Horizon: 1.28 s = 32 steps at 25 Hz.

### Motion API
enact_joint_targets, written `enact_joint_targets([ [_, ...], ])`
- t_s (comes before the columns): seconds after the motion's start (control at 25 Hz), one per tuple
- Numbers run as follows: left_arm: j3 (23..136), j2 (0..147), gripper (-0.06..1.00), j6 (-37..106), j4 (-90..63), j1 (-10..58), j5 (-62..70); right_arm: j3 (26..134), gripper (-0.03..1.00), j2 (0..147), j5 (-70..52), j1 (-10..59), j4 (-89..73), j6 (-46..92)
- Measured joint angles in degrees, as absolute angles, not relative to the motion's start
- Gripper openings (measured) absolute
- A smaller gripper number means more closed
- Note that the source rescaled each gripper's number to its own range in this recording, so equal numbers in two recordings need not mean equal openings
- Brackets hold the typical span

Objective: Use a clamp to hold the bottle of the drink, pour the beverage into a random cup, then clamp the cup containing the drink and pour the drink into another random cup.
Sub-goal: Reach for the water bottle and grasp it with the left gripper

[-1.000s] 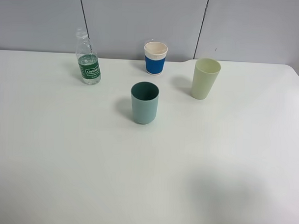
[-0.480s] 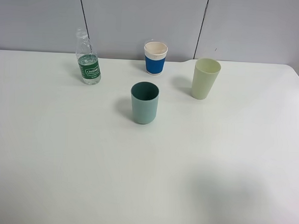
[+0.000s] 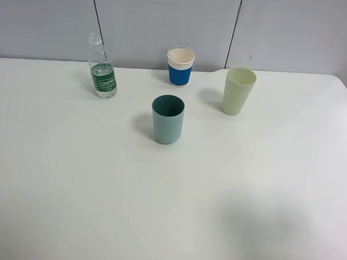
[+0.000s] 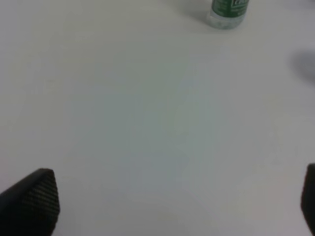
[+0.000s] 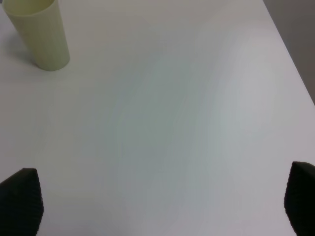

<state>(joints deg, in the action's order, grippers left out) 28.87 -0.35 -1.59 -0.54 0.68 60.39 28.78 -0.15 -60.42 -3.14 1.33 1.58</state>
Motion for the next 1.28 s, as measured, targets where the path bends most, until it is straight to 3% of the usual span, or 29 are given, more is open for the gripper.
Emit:
enact_joint_targets([
  [0.68, 29.95, 1.04, 1.00, -1.57, -0.38, 0.68, 57.47, 28.78, 0.95, -0.15, -60.42, -3.14, 1.33, 1.58],
  [1.28, 30.28, 25.54, 1.00, 5.08, -7.56, 0.68, 39.52, 28.78, 0.95, -0.15, -60.42, -3.14, 1.33, 1.58],
])
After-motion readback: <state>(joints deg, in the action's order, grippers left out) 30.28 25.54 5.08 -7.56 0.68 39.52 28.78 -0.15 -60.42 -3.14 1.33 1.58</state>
